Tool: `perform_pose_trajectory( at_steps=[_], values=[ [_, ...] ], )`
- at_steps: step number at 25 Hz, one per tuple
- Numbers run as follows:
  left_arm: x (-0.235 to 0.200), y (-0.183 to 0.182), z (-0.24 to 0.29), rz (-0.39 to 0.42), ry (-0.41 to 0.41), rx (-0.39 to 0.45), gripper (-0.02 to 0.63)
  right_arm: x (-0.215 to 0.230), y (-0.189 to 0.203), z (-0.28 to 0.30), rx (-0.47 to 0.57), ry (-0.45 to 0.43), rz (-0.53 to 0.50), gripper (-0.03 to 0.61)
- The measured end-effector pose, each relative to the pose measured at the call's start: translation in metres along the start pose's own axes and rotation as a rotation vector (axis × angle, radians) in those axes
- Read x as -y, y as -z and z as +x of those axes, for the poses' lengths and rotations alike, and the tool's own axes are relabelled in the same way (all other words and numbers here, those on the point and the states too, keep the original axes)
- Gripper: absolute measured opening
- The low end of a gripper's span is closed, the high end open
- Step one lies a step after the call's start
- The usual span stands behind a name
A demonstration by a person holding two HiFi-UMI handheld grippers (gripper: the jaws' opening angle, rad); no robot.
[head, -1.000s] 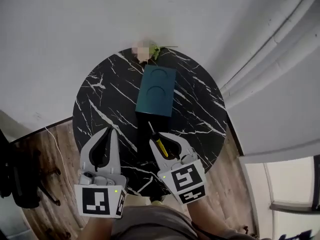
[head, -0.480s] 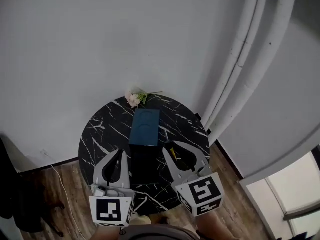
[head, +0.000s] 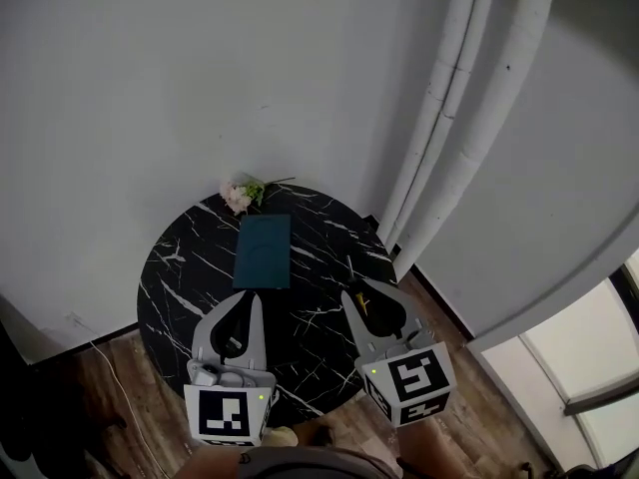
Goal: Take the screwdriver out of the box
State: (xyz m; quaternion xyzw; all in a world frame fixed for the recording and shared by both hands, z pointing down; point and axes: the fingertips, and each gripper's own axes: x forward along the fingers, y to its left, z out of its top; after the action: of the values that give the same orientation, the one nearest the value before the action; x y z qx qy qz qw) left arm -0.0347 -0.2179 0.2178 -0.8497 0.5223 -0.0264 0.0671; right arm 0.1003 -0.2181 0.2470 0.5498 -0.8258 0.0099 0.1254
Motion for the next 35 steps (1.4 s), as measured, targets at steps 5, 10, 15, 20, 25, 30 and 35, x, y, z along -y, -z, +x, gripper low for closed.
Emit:
perform_pose_trajectory(
  at_steps=[5, 10, 15, 20, 25, 30, 35],
  values=[
    [-0.004, 0.023, 0.01, -0.012, 0.025, -0.059, 0.0, 0.003, 0.035, 0.015, -0.07, 0.023, 0.037, 0.095],
    [-0.013, 0.046, 0.022, -0.009, 0.037, -0.12, 0.0, 0.002, 0.087, 0.037, -0.159, 0.027, 0.1, 0.097],
    [-0.018, 0.074, 0.033, 0.006, 0.06, -0.179, 0.0, -0.007, 0.144, 0.058, -0.248, 0.022, 0.15, 0.097],
    [-0.016, 0.108, 0.046, -0.013, 0.09, -0.256, 0.0, -0.01, 0.193, 0.075, -0.334, 0.017, 0.196, 0.097],
    [-0.013, 0.144, 0.053, -0.058, 0.118, -0.348, 0.0, -0.016, 0.236, 0.094, -0.41, 0.008, 0.24, 0.097],
    [-0.021, 0.16, 0.062, -0.049, 0.127, -0.366, 0.0, -0.024, 0.27, 0.106, -0.481, -0.003, 0.261, 0.097],
    [-0.031, 0.175, 0.063, -0.062, 0.113, -0.381, 0.0, -0.036, 0.295, 0.111, -0.556, -0.009, 0.273, 0.098]
  ],
)
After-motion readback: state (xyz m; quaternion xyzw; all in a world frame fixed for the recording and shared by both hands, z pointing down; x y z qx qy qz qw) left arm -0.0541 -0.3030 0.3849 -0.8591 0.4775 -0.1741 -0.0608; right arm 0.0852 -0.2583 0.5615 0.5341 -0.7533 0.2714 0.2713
